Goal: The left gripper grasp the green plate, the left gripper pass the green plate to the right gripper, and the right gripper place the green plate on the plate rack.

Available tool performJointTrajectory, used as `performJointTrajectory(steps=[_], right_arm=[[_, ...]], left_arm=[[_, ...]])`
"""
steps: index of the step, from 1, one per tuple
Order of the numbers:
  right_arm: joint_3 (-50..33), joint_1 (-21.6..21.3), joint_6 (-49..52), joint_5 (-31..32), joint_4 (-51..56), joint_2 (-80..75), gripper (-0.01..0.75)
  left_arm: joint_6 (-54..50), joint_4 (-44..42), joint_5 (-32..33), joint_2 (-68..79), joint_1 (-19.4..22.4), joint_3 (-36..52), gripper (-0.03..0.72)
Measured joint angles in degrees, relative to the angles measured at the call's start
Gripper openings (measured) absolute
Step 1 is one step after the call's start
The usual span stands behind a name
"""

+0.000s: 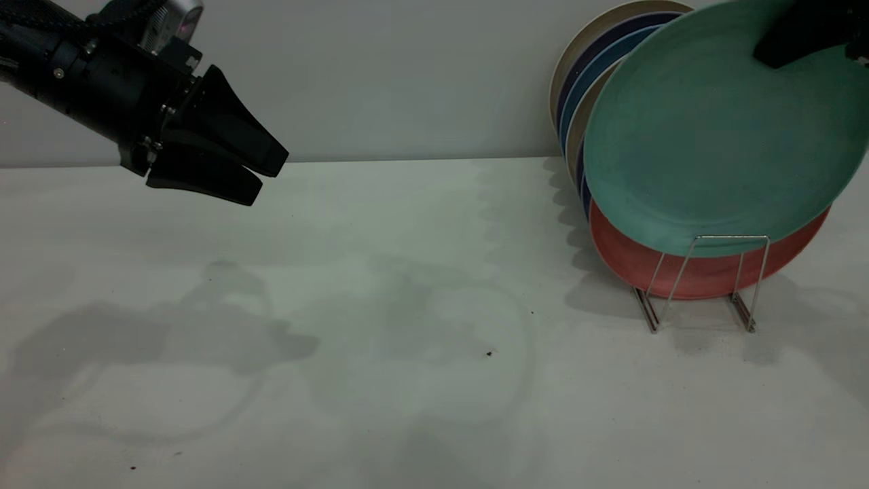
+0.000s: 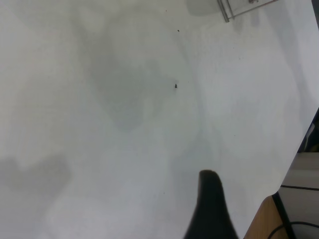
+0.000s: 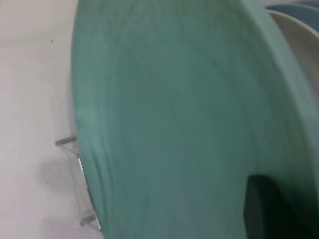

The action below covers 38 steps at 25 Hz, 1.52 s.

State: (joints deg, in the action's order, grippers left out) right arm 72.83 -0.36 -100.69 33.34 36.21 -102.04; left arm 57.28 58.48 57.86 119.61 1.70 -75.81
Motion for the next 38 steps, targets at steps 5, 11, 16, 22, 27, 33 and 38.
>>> performJointTrajectory(steps=[5, 11, 16, 22, 27, 33, 38], right_arm=[[0.0, -0.1, 2.1, 0.7, 0.0, 0.0, 0.126], [0.0, -0.2, 3.1, 3.4, 0.0, 0.0, 0.266], [0.0, -0.2, 3.3, 6.9, 0.0, 0.0, 0.298], [0.0, -0.2, 7.1, 9.9, 0.0, 1.0, 0.298], [0.0, -0.2, 18.5, 14.3, 0.3, 5.7, 0.298], [0.0, -0.2, 47.4, 25.5, 0.5, 15.7, 0.298], [0.0, -0.2, 64.4, 35.7, -1.8, 21.7, 0.298]], left_arm=[[0.0, 0.0, 0.0, 0.0, 0.0, 0.0, 0.580], [0.0, 0.0, 0.0, 0.0, 0.0, 0.0, 0.580], [0.0, 0.0, 0.0, 0.0, 0.0, 0.0, 0.580], [0.0, -0.1, 0.0, -1.4, 0.0, 0.0, 0.580], [-0.5, -0.4, 0.4, -8.0, 1.6, 0.0, 0.580], [-6.5, -4.7, 2.0, -20.3, 3.1, 0.0, 0.580], [-15.4, -14.8, 6.1, -30.1, 3.1, 0.0, 0.580]])
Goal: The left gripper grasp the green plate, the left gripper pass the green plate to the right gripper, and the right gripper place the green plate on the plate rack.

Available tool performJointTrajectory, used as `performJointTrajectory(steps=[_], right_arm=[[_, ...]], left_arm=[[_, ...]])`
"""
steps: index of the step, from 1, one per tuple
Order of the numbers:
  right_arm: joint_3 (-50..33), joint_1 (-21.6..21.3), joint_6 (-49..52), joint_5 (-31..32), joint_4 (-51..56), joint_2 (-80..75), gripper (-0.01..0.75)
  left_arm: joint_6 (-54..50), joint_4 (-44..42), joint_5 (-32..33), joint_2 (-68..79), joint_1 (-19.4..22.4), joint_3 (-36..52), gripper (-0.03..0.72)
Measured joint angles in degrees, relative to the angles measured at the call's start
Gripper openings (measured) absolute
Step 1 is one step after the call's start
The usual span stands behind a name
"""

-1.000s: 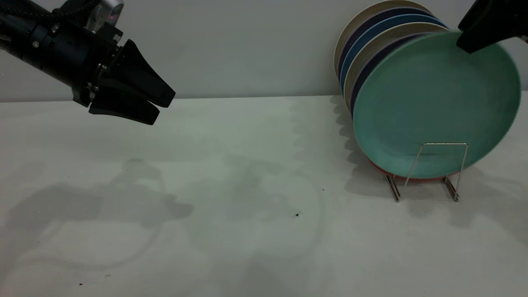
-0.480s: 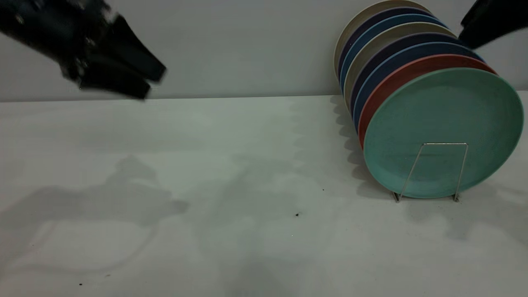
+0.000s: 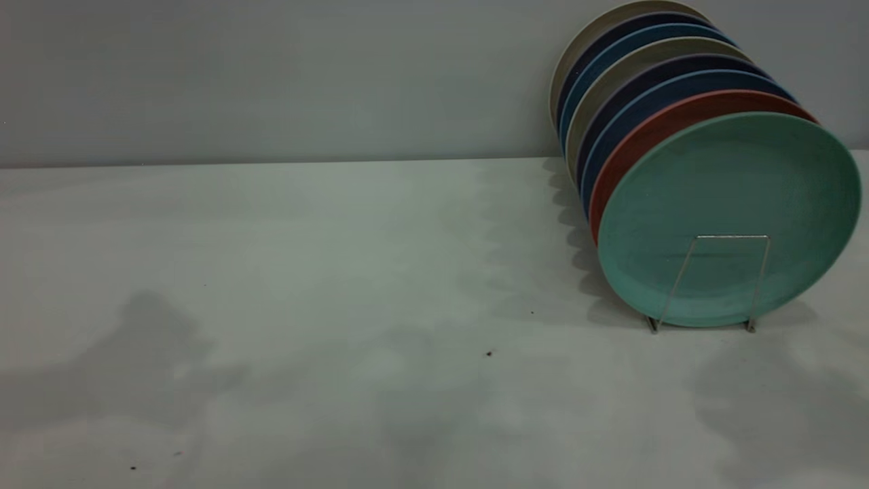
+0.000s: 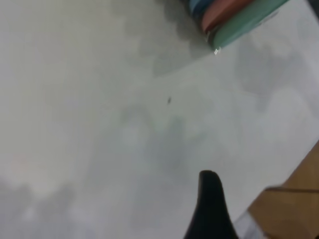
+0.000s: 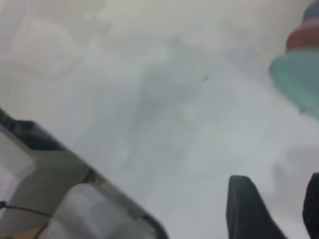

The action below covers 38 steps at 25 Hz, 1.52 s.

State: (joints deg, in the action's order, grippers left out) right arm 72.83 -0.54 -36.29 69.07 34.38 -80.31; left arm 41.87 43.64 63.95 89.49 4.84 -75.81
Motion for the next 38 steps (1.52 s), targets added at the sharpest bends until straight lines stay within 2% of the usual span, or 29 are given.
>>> performJointTrajectory(steps=[5, 13, 17, 21, 24, 29, 38], right_arm=[[-3.9, 0.0, 7.9, 1.0, -7.3, 7.9, 0.298], [-20.3, 0.0, 17.8, 1.3, -22.1, 27.4, 0.305], [-30.1, 0.0, 20.6, 0.3, -25.1, 36.6, 0.363], [-38.7, 0.0, 22.6, -1.7, -26.0, 45.0, 0.446], [-43.3, 0.0, 23.7, -2.9, -26.1, 50.9, 0.466], [-45.5, 0.0, 26.1, -4.4, -28.2, 57.5, 0.471], [-45.8, 0.0, 31.5, -4.6, -32.1, 61.1, 0.471]], left_arm=[[-7.9, -9.7, 1.8, -8.3, 0.0, 0.3, 0.580], [-22.5, -23.8, 2.9, -16.0, 0.0, 0.7, 0.580], [-24.7, -25.6, 2.9, -19.7, 0.0, 3.9, 0.580], [-24.9, -25.9, 2.9, -24.7, 0.0, 11.5, 0.580], [-24.9, -26.9, 2.6, -28.7, 0.0, 17.7, 0.580], [-24.9, -28.3, 0.7, -36.2, 0.0, 26.6, 0.580], [-25.0, -30.3, -0.5, -49.7, 0.0, 37.4, 0.580]])
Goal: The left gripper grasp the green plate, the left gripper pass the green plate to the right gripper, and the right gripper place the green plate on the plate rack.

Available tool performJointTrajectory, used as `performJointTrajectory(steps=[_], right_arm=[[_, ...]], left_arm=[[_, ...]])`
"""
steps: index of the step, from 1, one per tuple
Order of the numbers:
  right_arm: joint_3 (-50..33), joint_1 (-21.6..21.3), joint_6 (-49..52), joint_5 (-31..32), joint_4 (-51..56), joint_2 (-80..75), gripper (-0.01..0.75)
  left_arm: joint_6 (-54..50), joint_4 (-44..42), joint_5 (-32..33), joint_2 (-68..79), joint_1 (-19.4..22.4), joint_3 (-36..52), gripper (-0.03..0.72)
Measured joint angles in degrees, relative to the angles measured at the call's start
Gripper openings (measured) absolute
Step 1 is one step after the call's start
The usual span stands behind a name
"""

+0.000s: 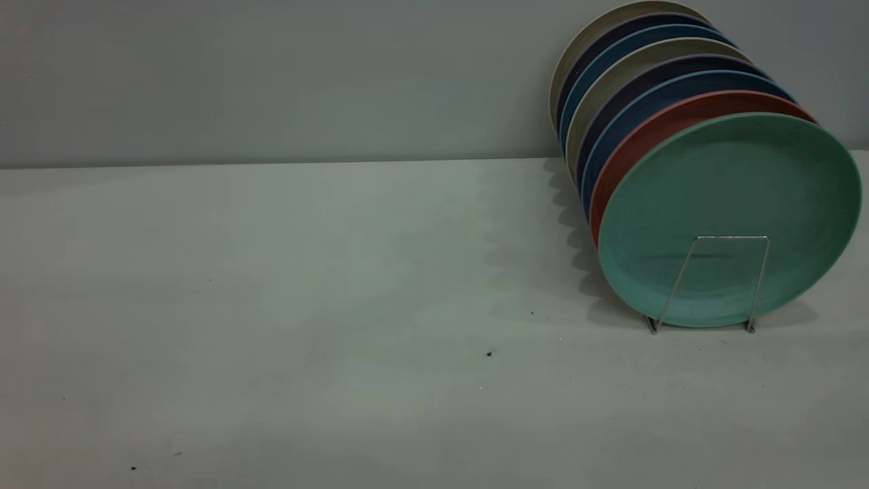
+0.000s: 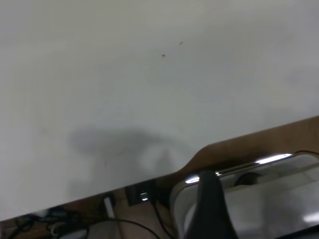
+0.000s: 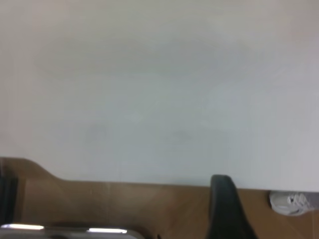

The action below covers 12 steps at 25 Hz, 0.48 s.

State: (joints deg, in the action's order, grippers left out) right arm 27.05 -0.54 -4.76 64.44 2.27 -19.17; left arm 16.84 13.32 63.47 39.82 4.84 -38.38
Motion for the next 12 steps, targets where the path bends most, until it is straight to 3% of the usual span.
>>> performJointTrajectory(steps=[12], right_arm=[[0.0, 0.0, 0.1, 0.0, 0.1, 4.9, 0.471]], left_arm=[[-9.1, -9.1, -1.6, -18.6, -0.6, 9.4, 0.580]])
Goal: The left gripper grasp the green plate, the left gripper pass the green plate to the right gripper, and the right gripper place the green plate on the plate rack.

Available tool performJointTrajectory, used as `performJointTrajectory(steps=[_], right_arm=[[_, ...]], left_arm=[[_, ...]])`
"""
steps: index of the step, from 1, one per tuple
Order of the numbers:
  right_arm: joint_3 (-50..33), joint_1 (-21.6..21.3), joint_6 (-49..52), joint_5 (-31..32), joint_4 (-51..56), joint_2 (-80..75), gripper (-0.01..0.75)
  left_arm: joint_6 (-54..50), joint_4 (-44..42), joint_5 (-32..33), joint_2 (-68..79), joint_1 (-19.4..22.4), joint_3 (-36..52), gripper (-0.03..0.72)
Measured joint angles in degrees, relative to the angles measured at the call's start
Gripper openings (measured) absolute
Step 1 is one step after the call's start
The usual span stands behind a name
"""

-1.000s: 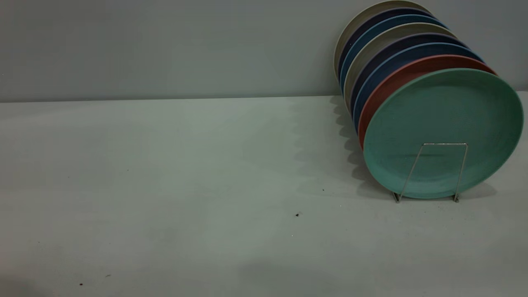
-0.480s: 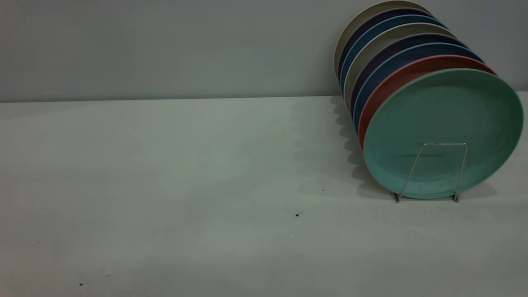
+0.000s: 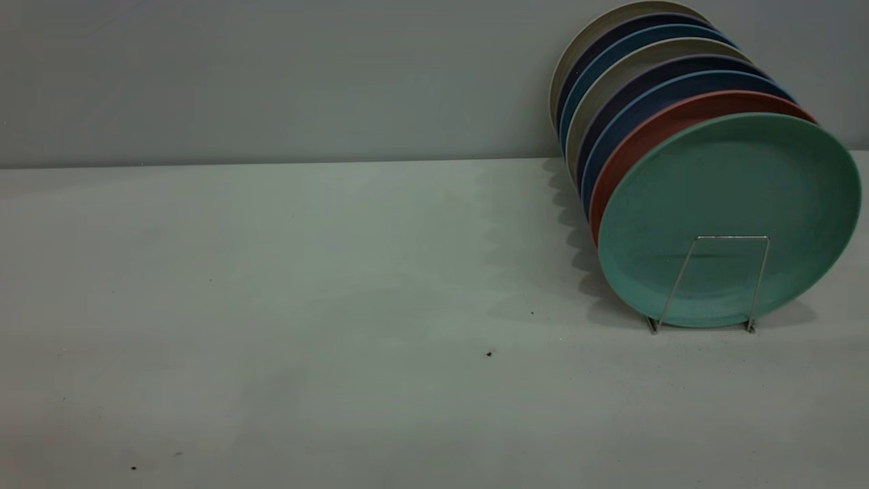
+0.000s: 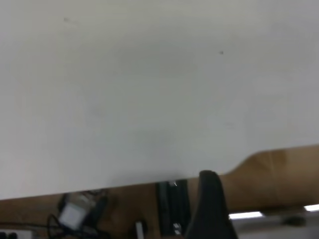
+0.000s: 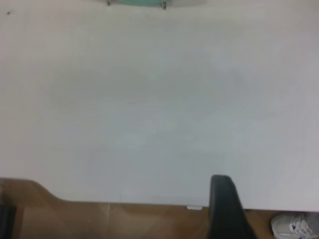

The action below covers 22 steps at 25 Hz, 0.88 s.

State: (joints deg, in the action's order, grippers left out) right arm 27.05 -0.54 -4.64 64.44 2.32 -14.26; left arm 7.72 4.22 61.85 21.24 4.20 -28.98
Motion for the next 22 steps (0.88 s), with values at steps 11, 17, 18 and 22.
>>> performJointTrajectory(steps=[11, 17, 18, 22], right_arm=[[0.0, 0.0, 0.0, 0.0, 0.0, 2.3, 0.459], [0.0, 0.0, 0.0, 0.1, 0.0, 12.2, 0.434], [0.0, 0.0, 0.0, 0.2, 0.0, 13.6, 0.429], [0.0, 0.0, 0.0, 0.6, 0.0, 15.2, 0.407]], left_arm=[[-5.8, -4.7, 2.0, -11.3, -2.7, 1.1, 0.580], [-5.9, -4.7, 2.1, -13.2, -2.7, 1.1, 0.580], [-5.9, -4.7, 2.1, -13.2, -2.7, 1.1, 0.580], [-5.9, -4.8, 2.1, -13.3, -2.7, 1.1, 0.580]])
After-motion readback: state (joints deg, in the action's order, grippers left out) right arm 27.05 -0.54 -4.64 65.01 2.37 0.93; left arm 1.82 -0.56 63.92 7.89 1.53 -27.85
